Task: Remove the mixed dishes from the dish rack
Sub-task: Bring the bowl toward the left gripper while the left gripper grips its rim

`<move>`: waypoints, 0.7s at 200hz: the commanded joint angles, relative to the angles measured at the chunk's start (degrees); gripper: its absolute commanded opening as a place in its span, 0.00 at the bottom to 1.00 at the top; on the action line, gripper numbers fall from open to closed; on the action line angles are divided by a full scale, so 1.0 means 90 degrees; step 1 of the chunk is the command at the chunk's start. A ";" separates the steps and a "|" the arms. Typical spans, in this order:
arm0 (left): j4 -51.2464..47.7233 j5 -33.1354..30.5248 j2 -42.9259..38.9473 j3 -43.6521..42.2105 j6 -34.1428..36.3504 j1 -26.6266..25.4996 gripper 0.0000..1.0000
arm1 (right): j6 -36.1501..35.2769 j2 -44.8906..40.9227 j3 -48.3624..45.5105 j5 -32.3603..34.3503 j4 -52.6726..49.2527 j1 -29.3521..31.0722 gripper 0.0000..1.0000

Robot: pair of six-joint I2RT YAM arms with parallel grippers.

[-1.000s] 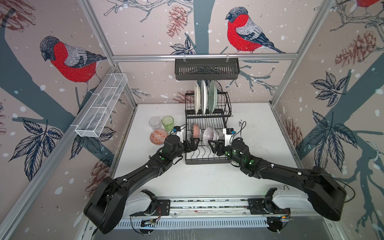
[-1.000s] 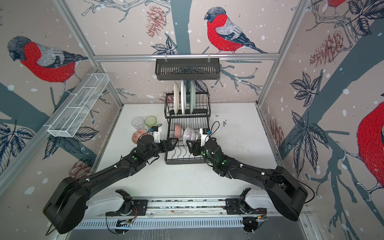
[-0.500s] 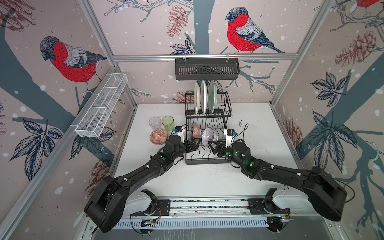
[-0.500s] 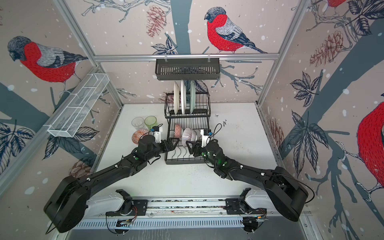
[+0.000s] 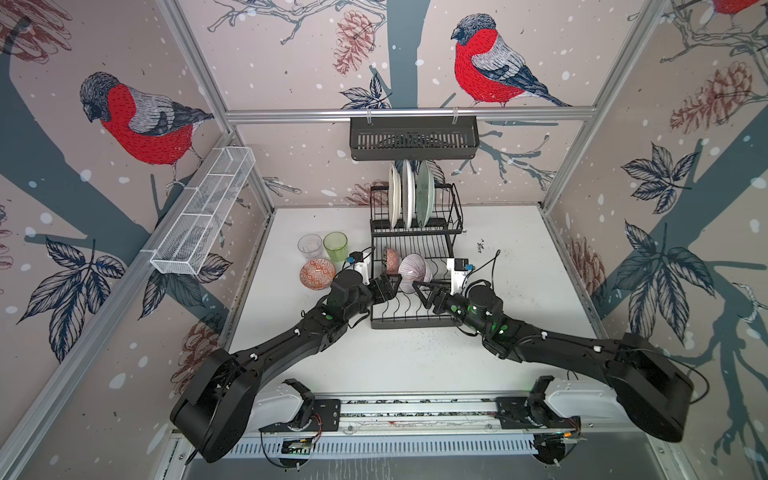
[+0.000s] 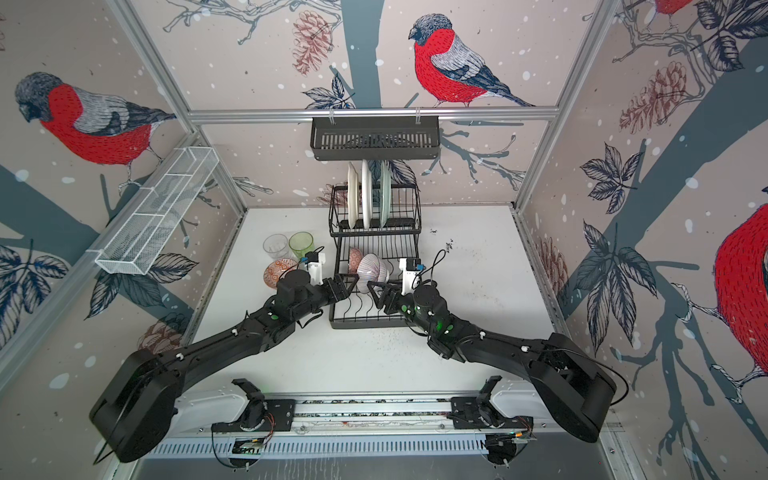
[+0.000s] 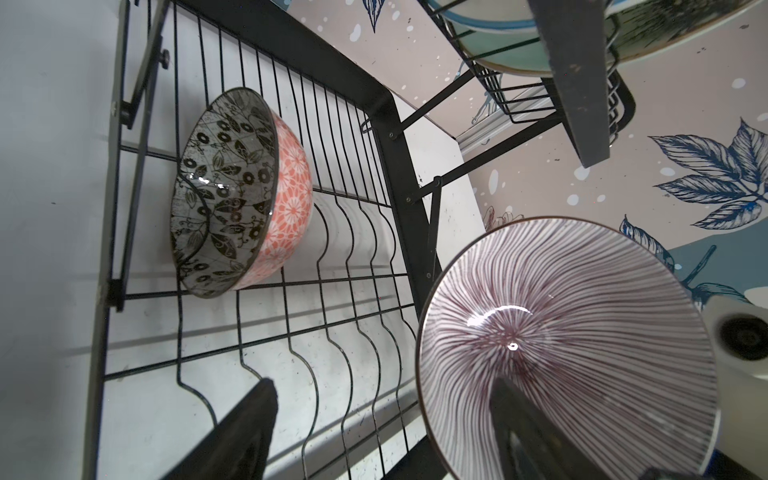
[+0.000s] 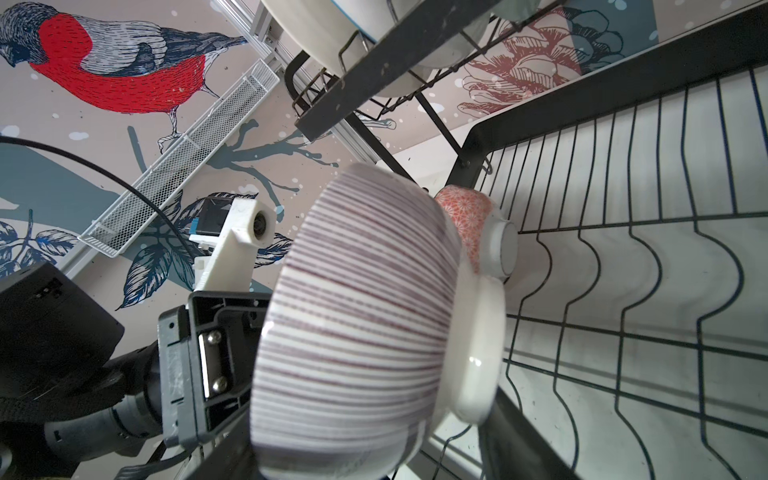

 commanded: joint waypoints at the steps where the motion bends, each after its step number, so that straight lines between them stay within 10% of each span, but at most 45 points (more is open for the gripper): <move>1: 0.0490 0.0068 0.0023 -0.0015 -0.0088 -0.0011 0.79 | 0.0081 -0.0037 0.0067 -0.0087 0.0777 0.0042 0.50; 140: 0.0788 0.0198 0.0140 0.0058 -0.0149 -0.0013 0.53 | -0.0042 0.0428 0.0495 -0.0551 0.0925 0.0285 0.49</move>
